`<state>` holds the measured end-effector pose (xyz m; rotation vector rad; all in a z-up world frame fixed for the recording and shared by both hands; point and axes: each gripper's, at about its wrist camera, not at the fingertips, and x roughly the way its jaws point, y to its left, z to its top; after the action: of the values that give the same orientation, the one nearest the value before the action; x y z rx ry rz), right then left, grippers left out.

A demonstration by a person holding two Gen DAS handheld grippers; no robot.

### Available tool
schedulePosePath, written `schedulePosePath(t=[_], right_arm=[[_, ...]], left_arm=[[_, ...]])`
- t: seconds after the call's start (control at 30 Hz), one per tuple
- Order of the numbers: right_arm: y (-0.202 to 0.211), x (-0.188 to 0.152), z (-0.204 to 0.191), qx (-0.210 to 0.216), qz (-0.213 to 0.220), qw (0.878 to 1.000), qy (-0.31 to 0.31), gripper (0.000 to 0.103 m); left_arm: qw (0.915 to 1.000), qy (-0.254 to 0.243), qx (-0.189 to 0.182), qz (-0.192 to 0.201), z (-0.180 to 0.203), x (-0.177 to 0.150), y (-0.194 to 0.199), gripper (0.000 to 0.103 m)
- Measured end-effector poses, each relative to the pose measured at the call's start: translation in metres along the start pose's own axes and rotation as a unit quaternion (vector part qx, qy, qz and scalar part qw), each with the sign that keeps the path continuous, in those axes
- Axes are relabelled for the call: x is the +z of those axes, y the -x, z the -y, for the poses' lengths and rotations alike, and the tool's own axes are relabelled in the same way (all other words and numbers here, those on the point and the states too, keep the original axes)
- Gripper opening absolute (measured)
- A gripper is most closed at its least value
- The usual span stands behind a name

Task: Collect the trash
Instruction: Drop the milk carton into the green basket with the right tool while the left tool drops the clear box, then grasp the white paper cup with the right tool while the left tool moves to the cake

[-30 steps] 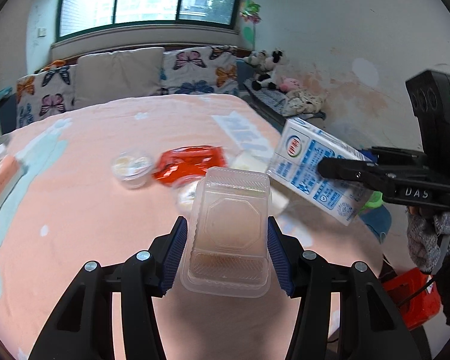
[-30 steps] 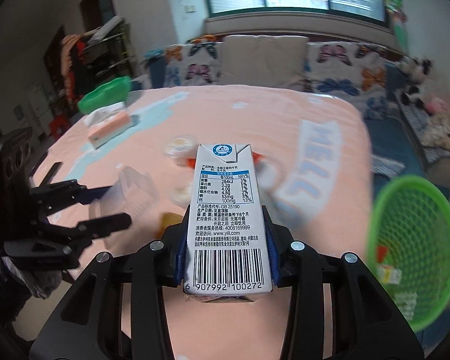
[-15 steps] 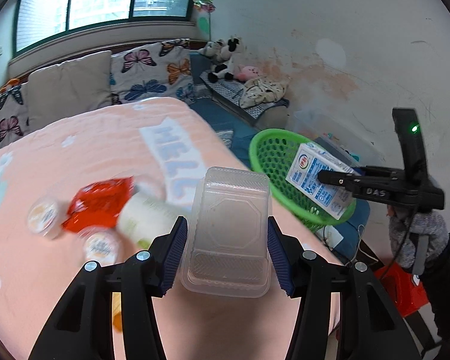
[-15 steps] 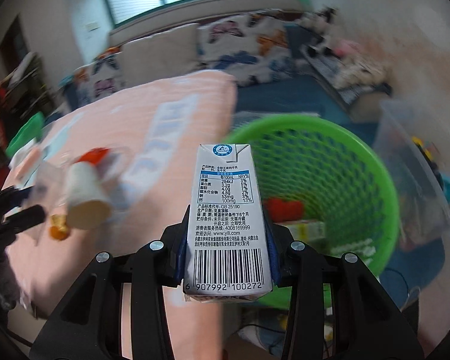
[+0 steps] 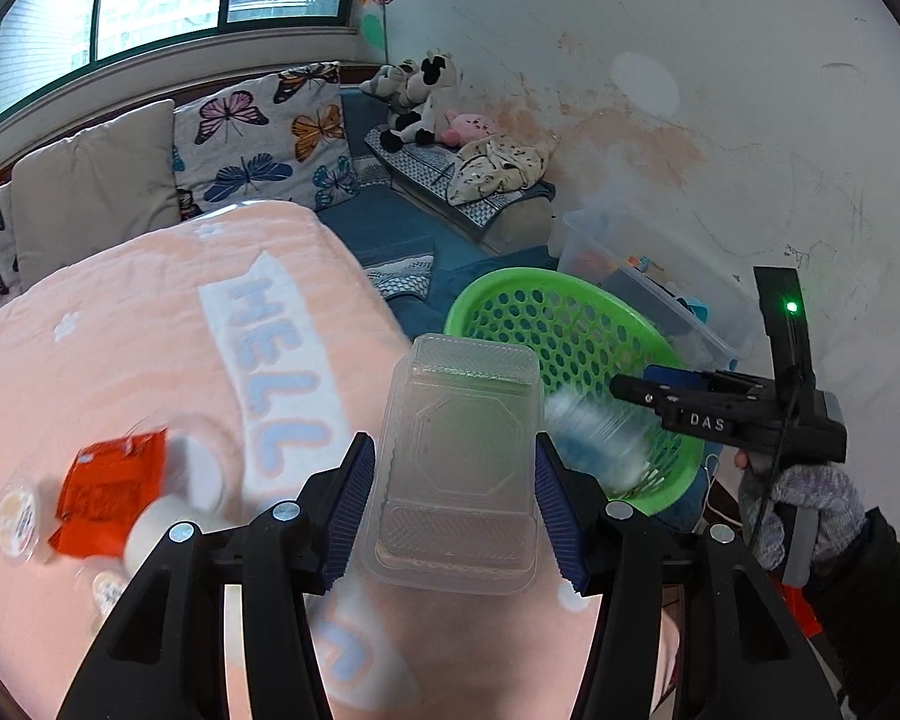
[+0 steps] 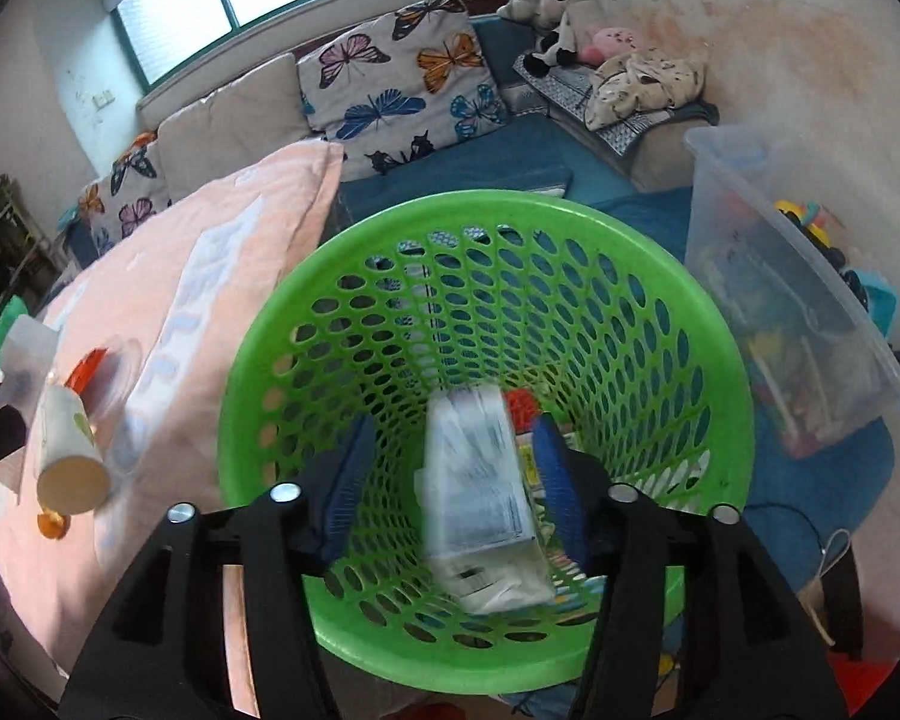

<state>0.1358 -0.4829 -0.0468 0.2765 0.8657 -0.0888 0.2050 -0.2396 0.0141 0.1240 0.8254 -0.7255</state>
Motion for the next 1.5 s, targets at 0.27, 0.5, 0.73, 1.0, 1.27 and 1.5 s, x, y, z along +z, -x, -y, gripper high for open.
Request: schedulePosePath(t=[0.27,0.5,0.73,1.0,1.27,1.5], right_arm=[[0.032,-0.008,0.005,-0.007,0.029,1.0,0.009,0.068],[0.055,-0.017,0.01,-0.001,0.053,0.999,0.008,0.076],[0.071,-0.029,0.014,0.002,0.065,0.998,0.002,0.077],[0.075,-0.041,0.018,0.011,0.064,0.998,-0.009,0.078],[0.078,-0.051,0.001,0.028,0.062,0.998,-0.006,0.078],[0.077,-0.056,-0.027,0.048,0.056,0.997,0.009,0.081]], left_arm=[[0.9996,-0.018,-0.008,-0.02,0.026,0.017,-0.035,0.052],[0.9985,-0.028,-0.014,-0.046,0.049,0.025,-0.066,0.052],[0.9971,-0.032,-0.021,-0.065,0.064,0.027,-0.088,0.054],[0.9972,-0.023,-0.029,-0.064,0.068,0.023,-0.088,0.064],[0.9991,-0.016,-0.008,-0.038,0.058,0.013,-0.051,0.068],[0.9999,0.004,0.011,-0.009,0.034,-0.008,-0.01,0.075]])
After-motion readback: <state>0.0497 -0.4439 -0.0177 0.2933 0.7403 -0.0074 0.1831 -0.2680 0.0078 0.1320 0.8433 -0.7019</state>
